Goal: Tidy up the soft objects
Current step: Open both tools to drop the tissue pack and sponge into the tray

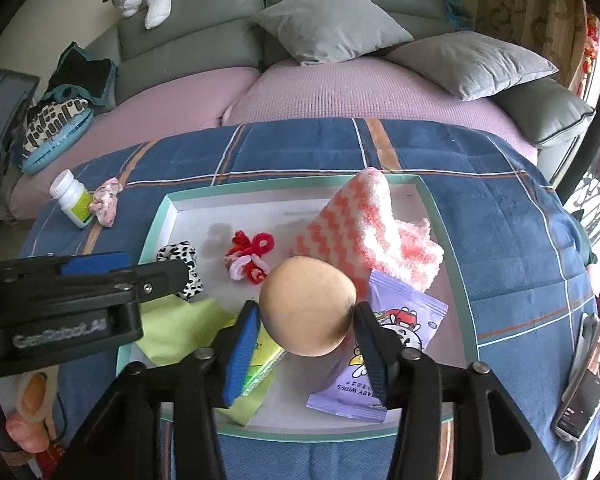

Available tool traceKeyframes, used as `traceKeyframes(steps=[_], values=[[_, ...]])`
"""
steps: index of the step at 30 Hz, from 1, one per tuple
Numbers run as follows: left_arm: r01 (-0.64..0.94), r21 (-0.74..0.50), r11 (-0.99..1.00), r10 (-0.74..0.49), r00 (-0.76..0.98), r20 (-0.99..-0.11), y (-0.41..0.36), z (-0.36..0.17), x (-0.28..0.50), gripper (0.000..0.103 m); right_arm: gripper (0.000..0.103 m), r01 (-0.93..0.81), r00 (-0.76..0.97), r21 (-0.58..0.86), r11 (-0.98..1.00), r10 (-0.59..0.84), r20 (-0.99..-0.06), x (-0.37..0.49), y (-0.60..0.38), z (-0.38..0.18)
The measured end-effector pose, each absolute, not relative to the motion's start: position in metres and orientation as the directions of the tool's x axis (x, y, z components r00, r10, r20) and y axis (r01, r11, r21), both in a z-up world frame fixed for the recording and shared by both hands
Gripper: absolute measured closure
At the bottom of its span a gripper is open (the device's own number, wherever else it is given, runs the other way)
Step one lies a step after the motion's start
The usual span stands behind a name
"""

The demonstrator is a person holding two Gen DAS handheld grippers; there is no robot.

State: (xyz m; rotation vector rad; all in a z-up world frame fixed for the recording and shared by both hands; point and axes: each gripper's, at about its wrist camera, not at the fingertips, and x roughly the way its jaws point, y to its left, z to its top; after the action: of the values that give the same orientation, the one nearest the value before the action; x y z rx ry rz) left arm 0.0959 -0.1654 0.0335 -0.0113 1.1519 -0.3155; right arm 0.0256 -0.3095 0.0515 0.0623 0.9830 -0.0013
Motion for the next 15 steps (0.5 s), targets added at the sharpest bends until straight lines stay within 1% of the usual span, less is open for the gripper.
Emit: traceKeyframes(steps=[1, 2, 5, 6, 8, 10, 12, 14, 15], values=[[0.232, -0.168, 0.958, -0.247, 0.375, -0.894, -0.163, 0.034, 0.097, 0.019, 0.034, 0.034, 0.556, 0.048, 0.998, 0.021, -0.831, 0.026, -0.310, 0.051], [0.227, -0.165, 0.960, -0.244, 0.380, -0.892, -0.161, 0.033, 0.097, 0.018, 0.032, 0.037, 0.556, 0.044, 0.998, 0.016, -0.831, 0.026, -0.310, 0.051], [0.211, -0.163, 0.964, -0.236, 0.393, -0.889, -0.154, 0.033, 0.099, 0.017, 0.030, 0.035, 0.561, 0.030, 0.999, 0.006, -0.828, 0.026, -0.309, 0.052], [0.204, -0.162, 0.965, -0.233, 0.399, -0.887, -0.152, 0.033, 0.099, 0.012, 0.028, 0.034, 0.564, 0.026, 0.999, 0.002, -0.826, 0.026, -0.309, 0.053], [0.189, -0.167, 0.968, -0.233, 0.412, -0.881, -0.145, 0.034, 0.099, 0.005, 0.021, 0.033, 0.569, 0.020, 0.999, -0.003, -0.822, 0.025, -0.309, 0.054], [0.171, -0.171, 0.970, -0.229, 0.430, -0.873, -0.137, 0.037, 0.099, 0.005, 0.018, 0.034, 0.572, 0.019, 0.999, -0.003, -0.820, 0.025, -0.309, 0.055], [0.152, -0.173, 0.973, -0.223, 0.450, -0.865, -0.126, 0.041, 0.100, 0.005, 0.012, 0.038, 0.575, 0.018, 0.999, -0.007, -0.818, 0.025, -0.309, 0.055], [0.132, -0.176, 0.976, -0.218, 0.471, -0.855, -0.114, 0.045, 0.100, 0.004, 0.000, 0.044, 0.579, 0.018, 0.999, -0.011, -0.816, 0.025, -0.309, 0.055], [0.126, -0.175, 0.976, -0.215, 0.483, -0.849, -0.110, 0.047, 0.100, 0.004, 0.000, 0.049, 0.584, 0.022, 0.999, -0.011, -0.812, 0.025, -0.310, 0.055]])
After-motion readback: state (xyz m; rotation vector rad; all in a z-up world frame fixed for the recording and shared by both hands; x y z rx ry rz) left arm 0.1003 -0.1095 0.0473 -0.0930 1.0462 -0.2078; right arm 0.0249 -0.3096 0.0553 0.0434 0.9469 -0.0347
